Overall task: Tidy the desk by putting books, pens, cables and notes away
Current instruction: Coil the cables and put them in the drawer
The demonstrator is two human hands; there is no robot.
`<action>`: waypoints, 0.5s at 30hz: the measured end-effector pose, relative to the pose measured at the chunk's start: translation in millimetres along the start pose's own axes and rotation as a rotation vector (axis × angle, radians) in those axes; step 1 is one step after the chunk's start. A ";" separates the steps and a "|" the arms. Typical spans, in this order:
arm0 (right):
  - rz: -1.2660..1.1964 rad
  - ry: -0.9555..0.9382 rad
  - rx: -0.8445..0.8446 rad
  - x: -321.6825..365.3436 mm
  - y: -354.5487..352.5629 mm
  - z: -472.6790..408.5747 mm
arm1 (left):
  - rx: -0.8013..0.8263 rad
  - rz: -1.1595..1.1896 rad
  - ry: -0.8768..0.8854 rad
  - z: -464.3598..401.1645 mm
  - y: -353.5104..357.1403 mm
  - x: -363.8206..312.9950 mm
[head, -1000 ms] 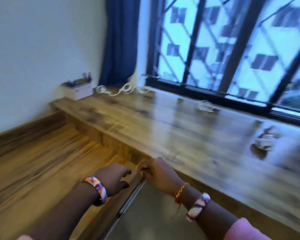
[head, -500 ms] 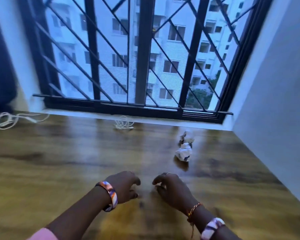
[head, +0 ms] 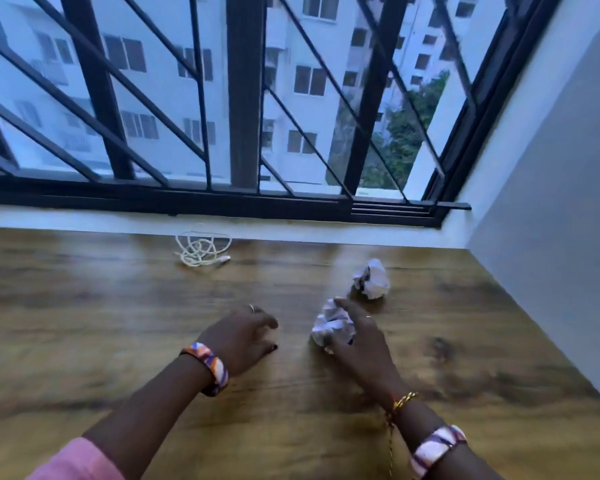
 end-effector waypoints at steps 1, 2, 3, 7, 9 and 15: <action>-0.048 -0.038 0.075 9.5 12.0 -1.2 | -0.053 0.054 -0.009 0.5 -8.0 7.3; -0.080 -0.059 0.152 18.5 23.9 -1.8 | -0.098 0.084 -0.028 2.1 -14.9 15.6; -0.106 -0.080 0.226 25.4 34.9 -1.6 | -0.138 0.102 -0.046 3.3 -20.6 23.2; -0.165 -0.099 0.306 42.1 59.9 -10.3 | -0.293 0.137 -0.142 13.8 -39.7 60.0; -0.159 -0.109 0.233 45.6 59.7 -17.1 | -0.390 0.114 -0.187 20.6 -53.8 76.4; -0.113 -0.083 0.050 42.1 50.8 -32.3 | -0.208 -0.137 -0.361 1.7 -68.2 118.2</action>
Point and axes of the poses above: each hand's wrist, its own z-axis away from the middle knuckle, its own y-axis out of the palm, x = y × z, the point moved 8 cm from there along -z, towards the middle knuckle, and after that the axes turned 12 degrees about x, right-handed, at the moved point
